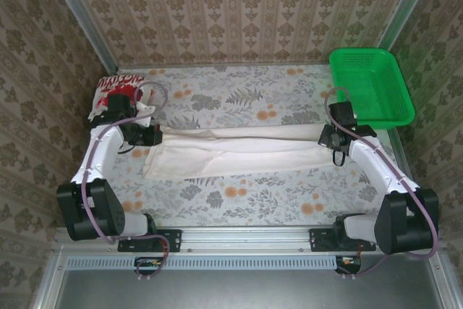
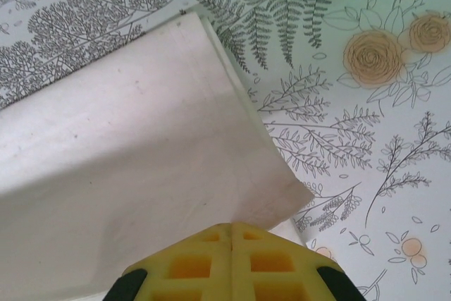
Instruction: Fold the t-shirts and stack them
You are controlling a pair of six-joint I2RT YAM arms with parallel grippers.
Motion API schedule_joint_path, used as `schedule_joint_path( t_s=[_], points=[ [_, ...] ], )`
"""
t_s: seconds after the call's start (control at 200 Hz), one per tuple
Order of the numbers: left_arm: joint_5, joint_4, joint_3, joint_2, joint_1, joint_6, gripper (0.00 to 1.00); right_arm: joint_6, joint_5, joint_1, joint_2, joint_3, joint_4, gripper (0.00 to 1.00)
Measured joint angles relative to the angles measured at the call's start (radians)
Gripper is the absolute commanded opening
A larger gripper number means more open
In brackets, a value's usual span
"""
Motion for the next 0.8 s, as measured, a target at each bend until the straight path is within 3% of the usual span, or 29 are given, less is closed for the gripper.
schedule_joint_path(
  t_s=[0.435,0.8],
  points=[
    [-0.089,-0.064,-0.017,0.091,-0.004,-0.046,0.00,0.066,-0.034,0.000,0.047,-0.100,0.011,0.00],
    [-0.156,-0.204,0.047,0.147,-0.110,-0.102,0.00,0.080,-0.034,0.000,0.175,-0.101,0.061,0.00]
  ],
)
